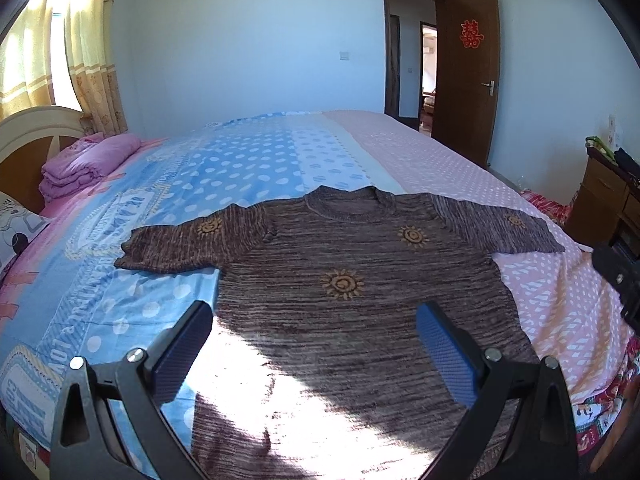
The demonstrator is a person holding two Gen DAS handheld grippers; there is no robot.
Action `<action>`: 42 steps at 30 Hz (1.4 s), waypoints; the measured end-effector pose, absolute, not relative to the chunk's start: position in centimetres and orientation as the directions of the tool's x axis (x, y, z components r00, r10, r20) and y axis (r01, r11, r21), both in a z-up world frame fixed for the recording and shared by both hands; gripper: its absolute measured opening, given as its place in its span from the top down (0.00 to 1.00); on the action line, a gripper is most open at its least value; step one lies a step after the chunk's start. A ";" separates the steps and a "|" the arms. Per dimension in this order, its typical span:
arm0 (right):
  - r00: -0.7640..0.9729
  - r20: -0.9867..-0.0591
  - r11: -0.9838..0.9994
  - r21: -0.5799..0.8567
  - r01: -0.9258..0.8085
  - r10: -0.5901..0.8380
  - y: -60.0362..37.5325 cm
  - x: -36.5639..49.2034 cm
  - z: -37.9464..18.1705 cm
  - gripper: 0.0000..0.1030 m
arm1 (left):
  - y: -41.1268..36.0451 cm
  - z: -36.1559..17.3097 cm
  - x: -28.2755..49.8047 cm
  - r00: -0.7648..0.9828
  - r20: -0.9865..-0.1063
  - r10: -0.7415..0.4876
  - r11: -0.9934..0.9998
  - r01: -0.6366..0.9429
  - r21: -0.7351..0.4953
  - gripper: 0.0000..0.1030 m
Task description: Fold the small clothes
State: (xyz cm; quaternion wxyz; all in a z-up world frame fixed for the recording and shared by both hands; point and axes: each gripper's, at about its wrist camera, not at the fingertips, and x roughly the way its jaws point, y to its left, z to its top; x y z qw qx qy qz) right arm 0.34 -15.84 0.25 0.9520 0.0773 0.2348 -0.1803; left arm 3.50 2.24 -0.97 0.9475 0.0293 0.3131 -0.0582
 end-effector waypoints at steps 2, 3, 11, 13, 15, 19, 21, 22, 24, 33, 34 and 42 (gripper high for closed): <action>0.804 -0.485 0.894 0.092 0.439 -0.345 -19.2 1.4 0.7 0.01 | 3.9 -0.7 5.3 0.802 -0.594 -0.068 0.995 0.094 0.013 0.00; 0.798 -0.487 0.878 0.118 0.464 -0.356 -21.0 1.8 0.8 0.01 | 4.5 -0.6 6.0 0.802 -0.594 -0.061 0.997 0.082 0.008 0.00; 0.780 -0.479 0.756 0.307 0.578 -0.402 -36.9 6.3 1.6 0.14 | 10.0 -1.3 13.8 0.792 -0.609 -0.026 0.996 -0.033 -0.085 0.00; 0.766 -0.511 0.722 0.346 0.600 -0.391 -40.4 8.4 1.0 0.28 | 10.0 -1.7 15.3 0.802 -0.597 0.009 0.998 -0.049 -0.051 0.00; 0.754 -0.550 0.708 0.365 0.605 -0.360 -42.7 10.8 -0.5 0.34 | 9.7 -2.6 16.8 0.812 -0.582 0.037 0.999 -0.050 -0.006 0.00; 0.693 -0.646 0.686 0.346 0.640 -0.320 -45.6 15.1 -5.1 0.35 | 9.2 -6.1 19.9 0.778 -0.626 0.041 0.999 -0.042 0.013 0.00; 0.659 -0.692 0.678 0.335 0.654 -0.293 -46.5 17.2 -7.7 0.35 | 9.2 -7.7 20.9 0.746 -0.665 0.027 0.999 -0.046 -0.011 0.00; 0.644 -0.709 0.676 0.326 0.661 -0.287 -46.4 17.8 -8.8 0.35 | 9.3 -8.6 21.4 0.734 -0.678 0.026 0.999 -0.051 -0.016 0.00; 0.618 -0.734 0.671 0.308 0.674 -0.284 -46.5 18.8 -10.5 0.35 | 9.2 -10.0 22.0 0.725 -0.687 0.039 0.998 -0.061 -0.008 0.00; 0.516 -0.791 0.701 0.162 0.694 -0.329 -46.3 21.3 -12.7 0.64 | 9.4 -13.0 24.6 0.651 -0.759 0.016 0.998 -0.058 -0.029 0.00; 0.517 -0.791 0.704 0.161 0.692 -0.327 -46.3 21.4 -12.6 0.66 | 9.4 -13.2 24.7 0.641 -0.767 0.012 0.998 -0.059 -0.033 0.00; 0.532 -0.791 0.759 0.137 0.636 -0.303 -44.8 22.6 -10.4 0.94 | 10.8 -14.1 24.8 0.620 -0.781 -0.080 0.986 -0.065 -0.153 0.00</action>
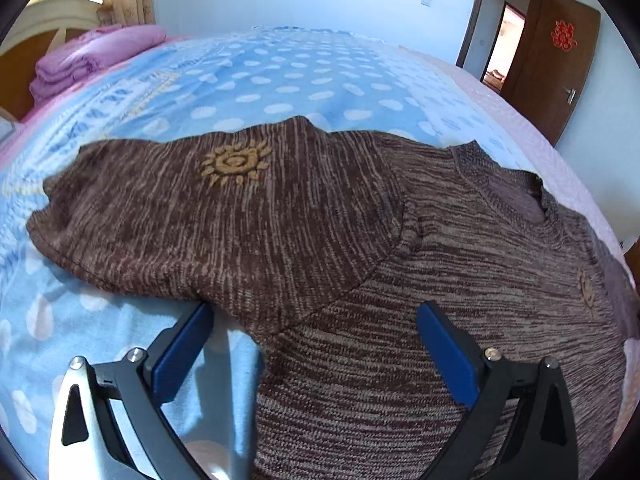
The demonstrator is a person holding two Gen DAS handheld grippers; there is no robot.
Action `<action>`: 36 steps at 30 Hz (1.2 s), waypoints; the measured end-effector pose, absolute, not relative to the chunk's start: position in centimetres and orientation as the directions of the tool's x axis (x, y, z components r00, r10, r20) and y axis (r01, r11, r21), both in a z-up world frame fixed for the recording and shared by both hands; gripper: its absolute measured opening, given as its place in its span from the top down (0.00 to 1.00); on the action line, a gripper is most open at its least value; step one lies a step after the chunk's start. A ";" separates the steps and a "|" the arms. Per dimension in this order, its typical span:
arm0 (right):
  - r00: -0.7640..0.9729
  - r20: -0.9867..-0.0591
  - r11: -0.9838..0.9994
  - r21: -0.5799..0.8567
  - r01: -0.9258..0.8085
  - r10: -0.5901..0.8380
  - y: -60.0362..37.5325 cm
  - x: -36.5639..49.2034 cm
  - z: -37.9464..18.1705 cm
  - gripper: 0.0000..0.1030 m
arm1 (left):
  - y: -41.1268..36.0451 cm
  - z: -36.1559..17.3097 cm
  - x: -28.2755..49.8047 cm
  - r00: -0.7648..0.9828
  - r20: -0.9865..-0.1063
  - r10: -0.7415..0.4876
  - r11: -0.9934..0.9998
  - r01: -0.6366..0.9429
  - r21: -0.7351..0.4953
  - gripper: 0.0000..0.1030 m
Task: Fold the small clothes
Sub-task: 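Grasp a sweater sleeve with the right tool and fold it across the body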
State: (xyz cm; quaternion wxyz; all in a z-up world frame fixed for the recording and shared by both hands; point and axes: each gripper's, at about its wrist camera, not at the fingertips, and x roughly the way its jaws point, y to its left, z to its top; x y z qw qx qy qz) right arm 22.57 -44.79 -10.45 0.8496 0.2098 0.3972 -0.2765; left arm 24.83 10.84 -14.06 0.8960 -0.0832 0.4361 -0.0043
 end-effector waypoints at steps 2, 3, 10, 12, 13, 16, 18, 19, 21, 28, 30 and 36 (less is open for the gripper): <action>0.558 -0.770 0.779 0.130 0.613 -0.310 -43.4 22.8 -8.8 0.94 | 10.9 -14.0 24.7 0.629 -0.772 -0.085 0.984 -0.067 -0.163 0.00; 0.569 -0.762 0.790 0.128 0.599 -0.308 -42.5 22.9 -8.0 0.94 | 10.9 -14.0 24.6 0.630 -0.772 -0.086 0.984 -0.067 -0.164 0.00; 0.687 -0.689 0.907 0.103 0.408 -0.231 -31.3 25.3 -2.5 0.94 | 11.2 -13.9 24.2 0.642 -0.761 -0.097 0.981 -0.069 -0.184 0.00; 0.716 -0.673 0.937 0.099 0.336 -0.186 -27.0 26.1 -1.8 0.94 | 11.5 -13.9 24.1 0.648 -0.753 -0.110 0.977 -0.070 -0.203 0.00; 0.726 -0.669 0.948 0.103 0.301 -0.158 -25.0 26.6 -1.8 0.94 | 11.6 -14.0 24.1 0.651 -0.750 -0.115 0.975 -0.070 -0.210 0.00; 0.745 -0.660 0.976 0.088 0.200 -0.093 -18.8 28.1 -2.8 0.94 | 11.6 -14.0 24.1 0.657 -0.744 -0.124 0.972 -0.069 -0.223 0.00; 0.744 -0.665 0.986 0.067 0.150 -0.068 -14.4 28.9 -4.5 0.94 | 11.7 -14.0 24.1 0.659 -0.741 -0.127 0.972 -0.068 -0.227 0.00; 0.735 -0.676 0.990 0.068 0.126 -0.048 -12.4 29.4 -5.7 0.94 | 11.8 -14.0 24.1 0.661 -0.740 -0.129 0.971 -0.067 -0.229 0.00; 0.721 -0.692 0.993 0.050 0.103 -0.039 -9.6 30.2 -7.8 0.94 | 11.8 -14.0 24.2 0.663 -0.737 -0.132 0.970 -0.067 -0.234 0.00; 0.676 -0.737 0.993 0.097 0.068 0.026 -6.0 31.5 -13.7 0.92 | 11.9 -14.0 23.8 0.670 -0.728 -0.143 0.966 -0.065 -0.250 0.00; 0.680 -0.731 0.992 0.121 0.037 0.064 -5.6 31.3 -14.1 0.81 | 11.9 -14.0 23.8 0.672 -0.726 -0.146 0.965 -0.064 -0.254 0.00; 0.694 -0.666 0.948 0.309 -0.076 0.273 -8.3 29.5 -11.3 0.44 | 12.0 -14.0 23.8 0.672 -0.725 -0.147 0.965 -0.064 -0.256 0.00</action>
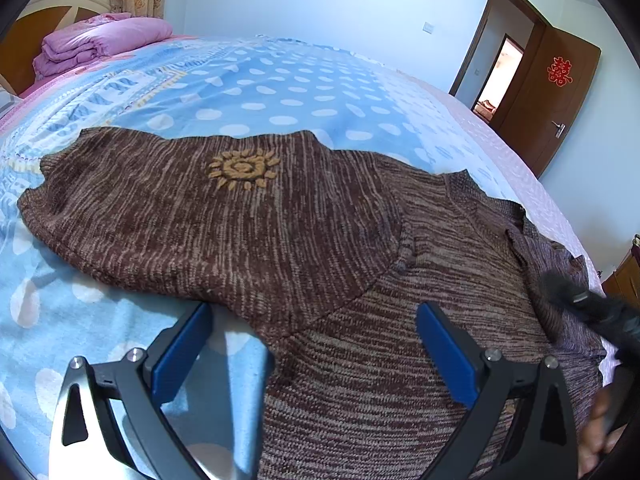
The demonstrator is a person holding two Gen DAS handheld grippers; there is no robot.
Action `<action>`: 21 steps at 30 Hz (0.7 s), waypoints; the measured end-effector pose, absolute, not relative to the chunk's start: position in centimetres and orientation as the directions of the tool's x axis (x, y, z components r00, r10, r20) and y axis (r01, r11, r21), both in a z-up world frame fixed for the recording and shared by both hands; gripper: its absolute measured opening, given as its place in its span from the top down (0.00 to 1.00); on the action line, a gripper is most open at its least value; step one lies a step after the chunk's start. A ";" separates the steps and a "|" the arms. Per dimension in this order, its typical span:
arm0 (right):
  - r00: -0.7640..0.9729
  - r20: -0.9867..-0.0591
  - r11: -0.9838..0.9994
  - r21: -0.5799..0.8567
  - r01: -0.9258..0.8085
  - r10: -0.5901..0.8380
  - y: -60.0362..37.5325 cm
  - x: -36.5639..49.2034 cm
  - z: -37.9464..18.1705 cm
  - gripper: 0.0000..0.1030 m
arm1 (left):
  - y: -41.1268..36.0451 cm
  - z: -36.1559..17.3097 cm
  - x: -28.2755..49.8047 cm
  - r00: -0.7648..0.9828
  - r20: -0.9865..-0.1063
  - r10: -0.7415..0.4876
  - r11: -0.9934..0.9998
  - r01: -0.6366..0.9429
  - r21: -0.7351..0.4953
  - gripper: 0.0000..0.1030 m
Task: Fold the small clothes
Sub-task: 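Grasp a sweater sleeve with the right tool and fold it across the body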
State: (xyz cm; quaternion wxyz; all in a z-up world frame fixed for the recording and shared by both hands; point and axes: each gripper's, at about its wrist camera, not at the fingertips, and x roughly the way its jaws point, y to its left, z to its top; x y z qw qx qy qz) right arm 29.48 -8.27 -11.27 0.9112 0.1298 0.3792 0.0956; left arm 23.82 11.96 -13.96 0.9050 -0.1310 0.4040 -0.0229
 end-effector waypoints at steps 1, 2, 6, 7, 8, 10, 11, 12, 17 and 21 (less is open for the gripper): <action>0.729 -0.652 0.956 0.293 -0.013 0.210 -9.5 29.1 -10.6 0.44 | 12.0 -14.0 23.8 0.673 -0.725 -0.148 0.964 -0.064 -0.256 0.00; 0.751 -0.641 0.956 0.291 0.044 0.160 -10.8 29.1 -10.2 0.44 | 12.0 -13.9 23.9 0.673 -0.724 -0.149 0.964 -0.065 -0.258 0.00; 0.724 -0.678 0.954 0.284 0.094 0.130 -11.6 30.8 -10.9 0.48 | 12.0 -14.0 23.8 0.675 -0.723 -0.148 0.964 -0.065 -0.258 0.00; 0.715 -0.687 0.959 0.271 0.085 0.131 -10.9 31.5 -11.2 0.48 | 12.0 -14.0 23.8 0.674 -0.723 -0.148 0.964 -0.065 -0.257 0.00; 0.703 -0.699 0.967 0.247 0.063 0.133 -9.9 32.2 -11.6 0.48 | 12.0 -14.0 23.8 0.674 -0.723 -0.148 0.964 -0.065 -0.257 0.00; 0.677 -0.727 0.983 0.183 0.030 0.115 -8.1 33.5 -12.6 0.52 | 12.0 -14.0 23.8 0.675 -0.723 -0.148 0.964 -0.065 -0.258 0.00; 0.652 -0.751 0.988 0.155 0.021 0.104 -7.3 34.1 -13.4 0.68 | 12.0 -14.0 23.8 0.675 -0.723 -0.149 0.964 -0.065 -0.259 0.00; 0.619 -0.781 0.991 0.130 0.023 0.088 -6.7 34.8 -14.4 0.85 | 12.0 -14.0 23.8 0.675 -0.723 -0.149 0.964 -0.065 -0.259 0.00; 0.650 -0.760 1.000 0.004 0.004 0.001 -5.5 34.9 -14.2 0.93 | 12.0 -14.0 23.9 0.675 -0.722 -0.152 0.963 -0.063 -0.262 0.00; 0.670 -0.742 0.999 -0.014 -0.034 0.013 -4.3 33.9 -13.7 0.97 | 12.0 -14.0 23.9 0.676 -0.721 -0.152 0.963 -0.063 -0.262 0.00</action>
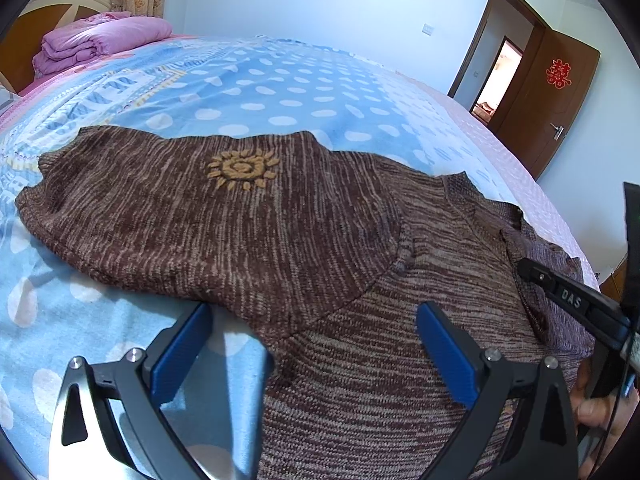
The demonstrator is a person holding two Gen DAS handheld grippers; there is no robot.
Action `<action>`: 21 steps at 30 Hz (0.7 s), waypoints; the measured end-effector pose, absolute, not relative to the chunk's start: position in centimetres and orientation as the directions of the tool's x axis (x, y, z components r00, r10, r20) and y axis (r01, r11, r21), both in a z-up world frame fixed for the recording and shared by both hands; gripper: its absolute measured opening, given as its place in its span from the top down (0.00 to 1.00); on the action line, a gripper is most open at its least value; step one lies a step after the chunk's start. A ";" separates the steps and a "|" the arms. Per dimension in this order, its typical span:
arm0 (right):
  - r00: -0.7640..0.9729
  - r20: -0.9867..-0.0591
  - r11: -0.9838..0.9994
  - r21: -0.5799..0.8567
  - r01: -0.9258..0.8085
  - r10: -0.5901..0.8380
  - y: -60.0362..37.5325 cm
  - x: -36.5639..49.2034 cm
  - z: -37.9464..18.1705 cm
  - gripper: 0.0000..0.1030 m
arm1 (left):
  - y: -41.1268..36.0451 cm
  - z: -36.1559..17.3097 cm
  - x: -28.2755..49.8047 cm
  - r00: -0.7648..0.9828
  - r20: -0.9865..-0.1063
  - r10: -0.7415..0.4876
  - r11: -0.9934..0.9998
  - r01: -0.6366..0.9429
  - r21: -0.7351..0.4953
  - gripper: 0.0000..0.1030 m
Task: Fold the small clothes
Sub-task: 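Grasp a sweater sleeve with the right tool and fold it across the body, then open the right tool and release the folded sleeve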
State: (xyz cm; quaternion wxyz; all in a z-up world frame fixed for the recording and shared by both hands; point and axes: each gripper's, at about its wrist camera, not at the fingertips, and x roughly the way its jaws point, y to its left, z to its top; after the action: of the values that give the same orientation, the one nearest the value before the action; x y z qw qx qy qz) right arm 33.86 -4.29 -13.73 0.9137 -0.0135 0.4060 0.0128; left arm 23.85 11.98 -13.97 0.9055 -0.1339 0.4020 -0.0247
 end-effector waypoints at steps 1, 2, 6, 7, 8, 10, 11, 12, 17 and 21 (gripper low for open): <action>0.674 -0.739 0.999 -0.018 -0.035 0.011 -4.1 33.7 -13.7 0.97 | 12.0 -14.0 23.8 0.676 -0.721 -0.152 0.963 -0.063 -0.262 0.00; 0.679 -0.734 0.999 -0.025 -0.034 0.005 -3.9 33.7 -13.9 0.96 | 12.0 -14.0 23.9 0.676 -0.721 -0.152 0.963 -0.063 -0.262 0.00; 0.659 -0.750 0.997 0.013 -0.075 0.059 -2.9 33.9 -13.9 0.77 | 12.0 -14.0 23.8 0.676 -0.721 -0.153 0.963 -0.063 -0.263 0.00; 0.647 -0.753 0.992 0.062 -0.110 0.119 -3.0 33.5 -13.6 0.67 | 12.0 -14.0 23.9 0.677 -0.720 -0.154 0.963 -0.063 -0.264 0.00; 0.648 -0.743 0.985 0.104 -0.137 0.168 -3.2 32.5 -13.0 0.57 | 12.0 -14.0 23.9 0.676 -0.720 -0.153 0.963 -0.063 -0.263 0.00; 0.696 -0.684 0.976 0.152 -0.159 0.220 -3.9 30.1 -11.6 0.57 | 12.0 -14.0 23.9 0.676 -0.721 -0.153 0.963 -0.063 -0.263 0.00; 0.718 -0.664 0.977 0.159 -0.141 0.211 -4.4 29.2 -11.3 0.57 | 12.0 -14.0 23.9 0.676 -0.720 -0.153 0.963 -0.063 -0.264 0.00; 0.729 -0.653 0.978 0.179 -0.112 0.203 -5.2 28.4 -11.2 0.57 | 12.0 -14.0 23.8 0.676 -0.721 -0.153 0.963 -0.063 -0.263 0.00; 0.666 -0.713 0.964 0.265 -0.034 0.220 -7.3 26.7 -14.2 0.68 | 12.0 -14.0 23.9 0.676 -0.721 -0.152 0.963 -0.064 -0.262 0.00; 0.662 -0.719 0.975 0.207 -0.083 0.209 -5.6 25.2 -14.0 0.67 | 12.0 -14.0 23.9 0.675 -0.722 -0.150 0.963 -0.064 -0.260 0.00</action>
State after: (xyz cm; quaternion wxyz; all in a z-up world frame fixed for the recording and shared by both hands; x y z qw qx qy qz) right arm 25.22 -5.60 -14.01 0.9083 0.0782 0.4029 0.0805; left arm 23.92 11.97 -14.02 0.9056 -0.1330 0.4021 -0.0239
